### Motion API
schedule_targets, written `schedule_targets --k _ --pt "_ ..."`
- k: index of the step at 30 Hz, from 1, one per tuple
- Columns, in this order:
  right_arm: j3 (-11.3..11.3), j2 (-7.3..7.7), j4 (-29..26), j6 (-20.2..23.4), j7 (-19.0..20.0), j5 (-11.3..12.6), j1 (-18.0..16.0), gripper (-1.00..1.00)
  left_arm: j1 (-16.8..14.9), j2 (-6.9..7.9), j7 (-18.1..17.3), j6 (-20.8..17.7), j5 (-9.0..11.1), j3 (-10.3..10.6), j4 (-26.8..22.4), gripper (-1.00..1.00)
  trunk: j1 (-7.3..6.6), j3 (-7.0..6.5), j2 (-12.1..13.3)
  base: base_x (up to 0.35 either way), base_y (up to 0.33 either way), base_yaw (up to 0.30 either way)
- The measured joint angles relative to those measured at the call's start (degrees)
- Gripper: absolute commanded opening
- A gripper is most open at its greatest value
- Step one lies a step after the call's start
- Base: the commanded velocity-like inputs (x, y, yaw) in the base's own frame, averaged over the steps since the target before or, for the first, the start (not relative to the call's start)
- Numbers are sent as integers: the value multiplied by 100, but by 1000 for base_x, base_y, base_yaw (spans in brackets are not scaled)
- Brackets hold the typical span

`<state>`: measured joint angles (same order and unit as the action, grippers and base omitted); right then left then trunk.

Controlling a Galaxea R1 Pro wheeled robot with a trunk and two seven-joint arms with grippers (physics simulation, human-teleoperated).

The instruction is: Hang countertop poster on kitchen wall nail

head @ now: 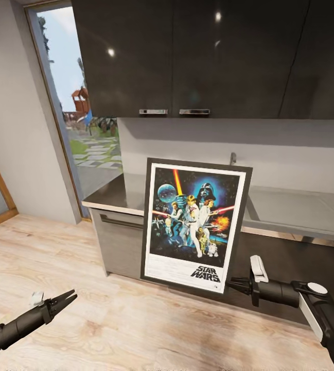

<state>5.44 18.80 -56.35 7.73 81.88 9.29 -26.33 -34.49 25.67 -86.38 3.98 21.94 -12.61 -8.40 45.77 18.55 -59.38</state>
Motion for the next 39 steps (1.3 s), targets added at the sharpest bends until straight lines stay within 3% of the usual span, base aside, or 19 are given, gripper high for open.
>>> schedule_targets --k 28,39 --pt "5 0 0 3 0 7 0 -100 0 -1 0 0 0 1 0 100 -615 -247 1124 0 0 0" --pt "17 0 4 -4 0 8 2 -100 0 -1 0 0 0 0 0 100 -857 -424 1565 0 0 0"
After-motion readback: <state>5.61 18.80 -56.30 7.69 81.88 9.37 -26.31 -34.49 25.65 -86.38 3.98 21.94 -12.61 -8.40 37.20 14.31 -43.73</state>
